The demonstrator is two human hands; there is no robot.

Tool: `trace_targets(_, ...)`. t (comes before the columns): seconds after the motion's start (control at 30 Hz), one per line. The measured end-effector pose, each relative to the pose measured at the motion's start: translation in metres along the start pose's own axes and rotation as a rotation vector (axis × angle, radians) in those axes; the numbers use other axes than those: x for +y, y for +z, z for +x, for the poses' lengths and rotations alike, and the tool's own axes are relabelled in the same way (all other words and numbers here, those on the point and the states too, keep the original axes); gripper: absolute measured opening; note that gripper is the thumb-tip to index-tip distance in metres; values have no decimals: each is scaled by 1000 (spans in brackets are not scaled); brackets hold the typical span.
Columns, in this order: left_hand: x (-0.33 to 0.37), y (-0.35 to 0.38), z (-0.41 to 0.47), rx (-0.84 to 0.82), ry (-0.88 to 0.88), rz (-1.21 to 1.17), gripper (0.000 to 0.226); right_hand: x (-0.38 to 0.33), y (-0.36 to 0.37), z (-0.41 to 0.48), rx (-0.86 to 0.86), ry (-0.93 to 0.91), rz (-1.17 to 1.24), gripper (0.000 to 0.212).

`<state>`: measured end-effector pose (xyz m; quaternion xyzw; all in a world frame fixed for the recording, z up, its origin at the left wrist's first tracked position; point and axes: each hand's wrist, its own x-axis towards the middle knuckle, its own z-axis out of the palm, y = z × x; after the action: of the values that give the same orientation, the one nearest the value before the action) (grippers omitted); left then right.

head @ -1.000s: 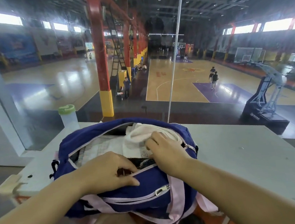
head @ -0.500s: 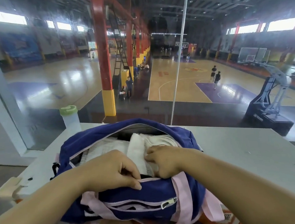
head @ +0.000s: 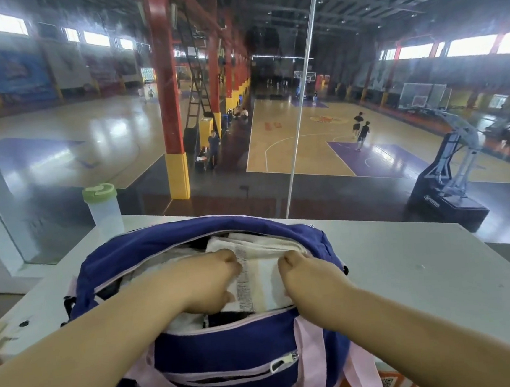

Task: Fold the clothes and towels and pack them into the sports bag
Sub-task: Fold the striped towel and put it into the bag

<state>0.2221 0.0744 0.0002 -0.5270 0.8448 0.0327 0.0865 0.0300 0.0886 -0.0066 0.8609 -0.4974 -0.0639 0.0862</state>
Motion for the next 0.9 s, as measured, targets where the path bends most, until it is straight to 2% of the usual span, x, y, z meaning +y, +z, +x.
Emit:
trace_targets(0.2,3,-1,1,-151,-90,10,64,-6,-6,19,-139,9,-114,65)
trace_targets(0.33,4,1,0,-139,-69,-18,62,1,-14,28,-313,-25,-25,60)
trace_targets(0.47,4,1,1,-115,-47,-8,59,11,-9,34,-389,-1,59,67)
trace_targets(0.6,2,-3,-7,-46,-18,3,48,15,-9,31,-355,-2,92,65)
trace_targets(0.67,-3,-3,-16,22,6,-9,43,17,-12,25,-316,-13,119,54)
trace_targets(0.73,-10,-3,-28,99,6,-83,40,20,-15,19,-246,-24,174,44)
trace_targets(0.83,-21,-10,-47,207,-6,-211,34,20,-27,10,-180,-65,283,49)
trace_targets(0.9,-31,-17,-58,285,-23,-240,30,17,-37,9,-144,-114,344,42)
